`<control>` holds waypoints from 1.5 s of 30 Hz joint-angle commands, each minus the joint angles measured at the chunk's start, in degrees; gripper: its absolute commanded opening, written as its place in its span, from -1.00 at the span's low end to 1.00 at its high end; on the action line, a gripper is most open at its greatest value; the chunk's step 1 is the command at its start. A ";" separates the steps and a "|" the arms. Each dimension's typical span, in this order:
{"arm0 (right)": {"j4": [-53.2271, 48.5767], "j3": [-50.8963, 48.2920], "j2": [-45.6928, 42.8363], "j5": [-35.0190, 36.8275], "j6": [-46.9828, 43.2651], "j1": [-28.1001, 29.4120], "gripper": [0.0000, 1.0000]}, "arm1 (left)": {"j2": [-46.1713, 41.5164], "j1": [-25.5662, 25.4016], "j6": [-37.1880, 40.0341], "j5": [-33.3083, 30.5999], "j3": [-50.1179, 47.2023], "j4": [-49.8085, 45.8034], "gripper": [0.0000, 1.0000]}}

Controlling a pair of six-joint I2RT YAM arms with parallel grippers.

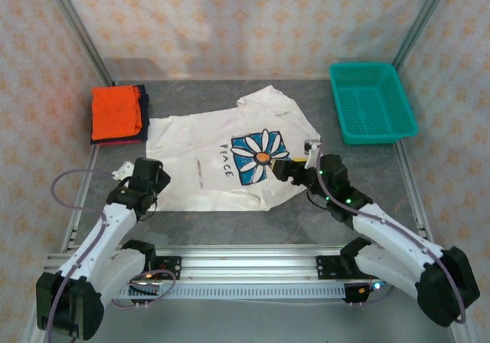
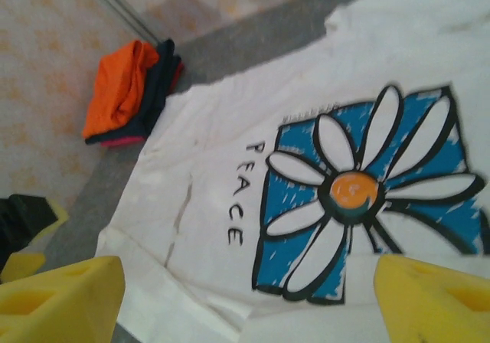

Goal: Fold and stack the t-shirts

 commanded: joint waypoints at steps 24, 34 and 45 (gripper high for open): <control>-18.95 31.28 48.73 7.40 2.91 -7.64 0.01 | 50.06 0.66 4.95 5.80 28.90 8.44 0.34; -19.23 26.81 50.44 7.55 6.20 -12.19 -0.09 | 65.24 0.77 5.97 12.35 39.98 7.07 0.31; -19.78 31.52 55.43 6.67 7.91 -16.33 -0.08 | 78.37 1.53 9.78 15.75 60.68 0.38 0.33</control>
